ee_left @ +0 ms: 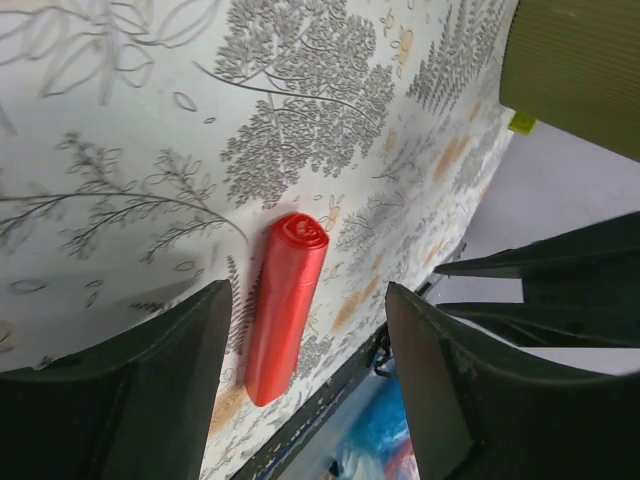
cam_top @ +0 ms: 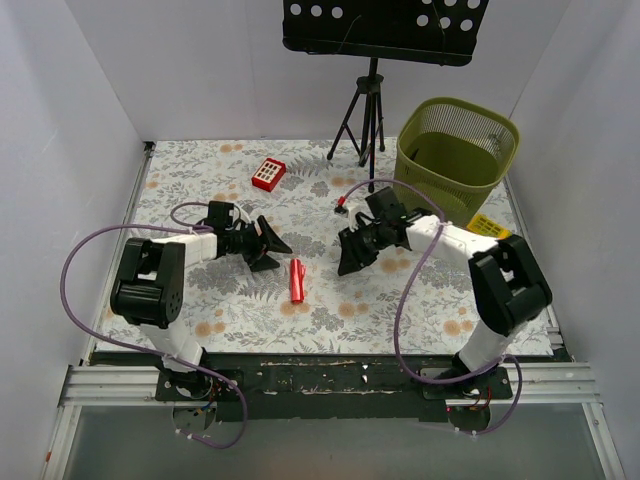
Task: Put the trash bags into the trash bin
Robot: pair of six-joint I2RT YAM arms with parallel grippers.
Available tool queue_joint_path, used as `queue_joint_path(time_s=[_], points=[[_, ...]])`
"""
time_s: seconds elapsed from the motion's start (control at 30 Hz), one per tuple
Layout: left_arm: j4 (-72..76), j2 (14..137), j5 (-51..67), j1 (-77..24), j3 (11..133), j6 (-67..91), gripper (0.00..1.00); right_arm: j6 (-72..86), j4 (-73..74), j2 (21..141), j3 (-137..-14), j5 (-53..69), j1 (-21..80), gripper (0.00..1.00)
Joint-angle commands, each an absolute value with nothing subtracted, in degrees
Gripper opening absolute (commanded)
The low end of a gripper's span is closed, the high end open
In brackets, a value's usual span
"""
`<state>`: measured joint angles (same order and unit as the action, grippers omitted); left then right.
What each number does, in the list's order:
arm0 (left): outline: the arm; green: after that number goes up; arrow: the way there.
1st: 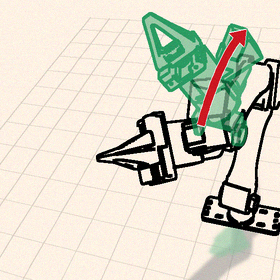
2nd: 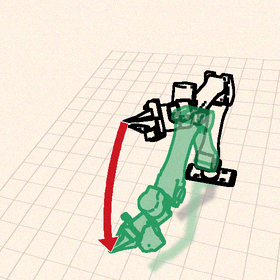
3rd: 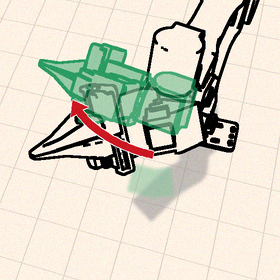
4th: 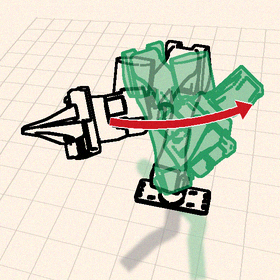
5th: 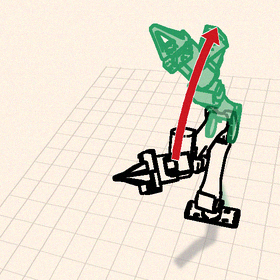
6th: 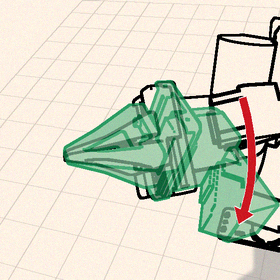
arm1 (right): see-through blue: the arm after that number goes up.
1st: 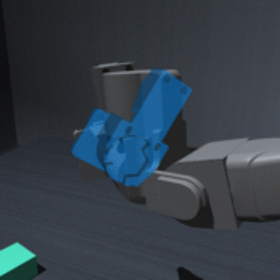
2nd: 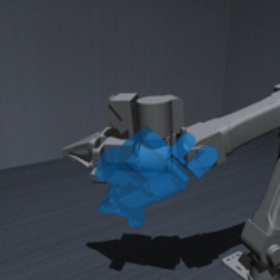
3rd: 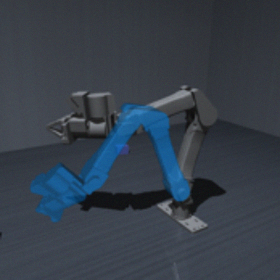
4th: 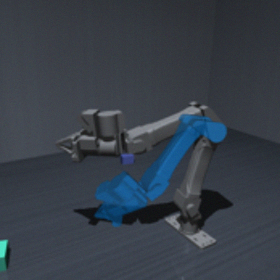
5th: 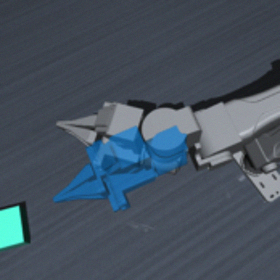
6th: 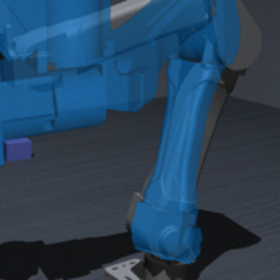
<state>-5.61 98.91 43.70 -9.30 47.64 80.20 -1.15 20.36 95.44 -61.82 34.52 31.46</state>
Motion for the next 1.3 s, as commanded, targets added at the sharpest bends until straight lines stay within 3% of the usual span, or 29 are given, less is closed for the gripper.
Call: queue_joint_path(time_s=[0.0,0.27,0.7,0.87,1.0,1.27], points=[[-11.0,92.8,38.0,-7.8,49.0,78.0,0.63,8.3,14.0,101.8,-66.3,36.0,33.8,0.38],[-15.5,86.2,35.0,-6.2,43.0,76.2,0.6,17.7,10.5,116.2,-76.5,40.2,37.7,0.39],[-17.6,81.7,33.5,-3.4,41.8,74.4,0.59,22.7,10.5,123.7,-80.6,38.2,43.0,0.41],[-17.1,80.7,33.1,-2.5,40.7,74.7,0.59,21.4,11.3,124.3,-80.9,36.4,44.3,0.29],[-15.4,79.6,33.6,-2.5,38.3,76.5,0.59,19.6,12.1,123.8,-81.1,34.2,44.7,0.01],[-8.6,80.4,38.8,-2.5,34.1,81.6,0.63,13.8,14.1,115.6,-81.5,33.3,43.6,0.01]])
